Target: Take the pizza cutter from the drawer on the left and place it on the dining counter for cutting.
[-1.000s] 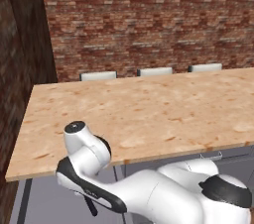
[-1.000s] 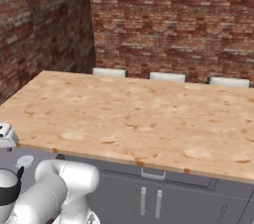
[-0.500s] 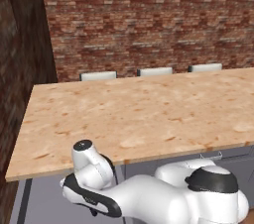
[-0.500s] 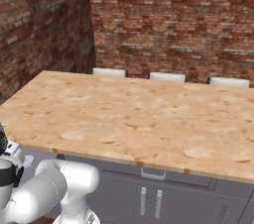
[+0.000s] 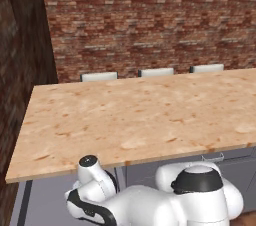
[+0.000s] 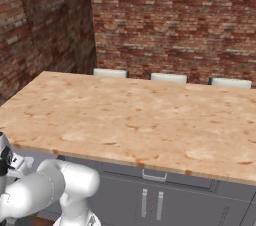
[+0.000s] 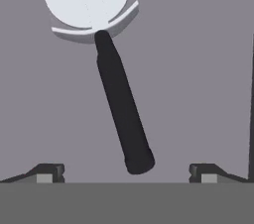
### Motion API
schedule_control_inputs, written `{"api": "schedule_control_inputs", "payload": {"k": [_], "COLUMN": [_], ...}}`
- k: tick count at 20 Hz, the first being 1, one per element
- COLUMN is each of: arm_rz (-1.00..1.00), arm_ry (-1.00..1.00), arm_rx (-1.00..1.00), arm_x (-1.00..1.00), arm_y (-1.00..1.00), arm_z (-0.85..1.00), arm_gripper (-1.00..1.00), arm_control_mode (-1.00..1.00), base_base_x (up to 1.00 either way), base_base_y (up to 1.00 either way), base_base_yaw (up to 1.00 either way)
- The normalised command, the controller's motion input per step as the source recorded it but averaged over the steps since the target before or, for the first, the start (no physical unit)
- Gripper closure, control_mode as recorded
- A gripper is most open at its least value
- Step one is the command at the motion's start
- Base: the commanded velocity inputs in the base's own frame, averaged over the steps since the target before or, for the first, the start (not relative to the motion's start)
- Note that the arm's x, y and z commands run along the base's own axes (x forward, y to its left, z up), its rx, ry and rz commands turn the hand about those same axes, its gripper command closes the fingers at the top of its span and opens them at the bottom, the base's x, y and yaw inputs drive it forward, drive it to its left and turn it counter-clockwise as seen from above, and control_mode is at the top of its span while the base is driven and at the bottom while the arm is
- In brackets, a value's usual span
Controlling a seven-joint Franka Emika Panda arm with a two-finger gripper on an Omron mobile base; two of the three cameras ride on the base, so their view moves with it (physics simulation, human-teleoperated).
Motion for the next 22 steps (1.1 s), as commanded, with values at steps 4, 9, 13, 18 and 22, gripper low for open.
{"api": "schedule_control_inputs", "payload": {"k": [4,9,13,18,22], "arm_rz": [-0.03,0.00,-0.01,0.00,0.00], "arm_ry": [0.00,0.00,0.01,0.03,0.00], "arm_rx": [0.00,0.00,0.00,0.00,0.00], "arm_x": [0.04,0.15,0.30,0.05,0.00], "arm_y": [0.00,0.00,0.00,0.00,0.00], "arm_z": [-0.39,-0.28,-0.18,-0.11,-0.14], "arm_gripper": [-1.00,-1.00,-1.00,-1.00,-1.00], "arm_control_mode": [-1.00,-1.00,-1.00,-1.00,-1.00], "base_base_x": [0.00,0.00,0.00,0.00,0.00], "base_base_y": [0.00,0.00,0.00,0.00,0.00], "base_base_yaw": [0.00,0.00,0.00,0.00,0.00]}}
